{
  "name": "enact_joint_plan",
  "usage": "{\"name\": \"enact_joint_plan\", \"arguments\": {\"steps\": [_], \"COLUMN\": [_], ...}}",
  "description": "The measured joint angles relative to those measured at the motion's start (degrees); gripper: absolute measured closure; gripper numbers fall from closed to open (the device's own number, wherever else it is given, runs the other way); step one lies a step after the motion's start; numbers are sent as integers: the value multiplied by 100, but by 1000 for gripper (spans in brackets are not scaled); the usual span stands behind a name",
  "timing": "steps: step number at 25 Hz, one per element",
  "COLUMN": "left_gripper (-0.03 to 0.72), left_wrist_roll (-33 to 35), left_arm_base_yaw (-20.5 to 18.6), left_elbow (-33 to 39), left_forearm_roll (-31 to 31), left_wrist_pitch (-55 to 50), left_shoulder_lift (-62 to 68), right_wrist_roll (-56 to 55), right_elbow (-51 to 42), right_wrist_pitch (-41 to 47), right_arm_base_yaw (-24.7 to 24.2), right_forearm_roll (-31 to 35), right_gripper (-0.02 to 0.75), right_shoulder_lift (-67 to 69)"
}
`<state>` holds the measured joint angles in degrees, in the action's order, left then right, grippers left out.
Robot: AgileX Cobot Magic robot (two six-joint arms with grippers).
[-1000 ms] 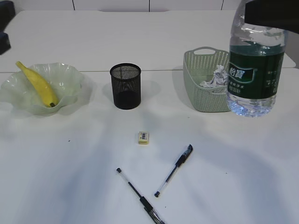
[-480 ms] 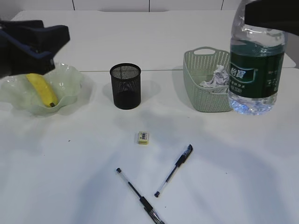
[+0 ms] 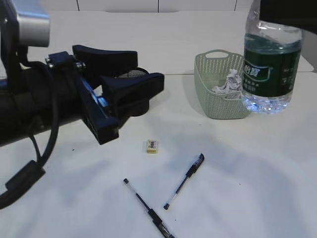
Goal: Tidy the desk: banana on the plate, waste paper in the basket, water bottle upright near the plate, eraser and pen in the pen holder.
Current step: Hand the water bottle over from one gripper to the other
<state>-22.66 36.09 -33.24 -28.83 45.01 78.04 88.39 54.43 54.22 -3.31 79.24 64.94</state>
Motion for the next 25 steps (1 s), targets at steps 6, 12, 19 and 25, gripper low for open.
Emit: {"name": "enact_joint_plan", "arguments": {"steps": [6,12,19,25], "left_gripper": [142,139,139,139], "left_wrist_roll": [-89,-101,-101,-101], "left_arm_base_yaw": [51,51,51,51], "left_elbow": [0,0,0,0], "left_forearm_roll": [-124,-124,-124,-149], "left_wrist_pitch": [927,1000,1000,1000], "left_shoulder_lift": [455,455,455,455], "right_wrist_roll": [223,418,991,1473], "right_elbow": [0,0,0,0], "right_wrist_pitch": [249,498,486,200], "right_arm_base_yaw": [0,28,554,1218], "right_forearm_roll": [685,992,1259,1669], "right_gripper": [385,385,385,385], "right_shoulder_lift": [0,176,674,1098]}}
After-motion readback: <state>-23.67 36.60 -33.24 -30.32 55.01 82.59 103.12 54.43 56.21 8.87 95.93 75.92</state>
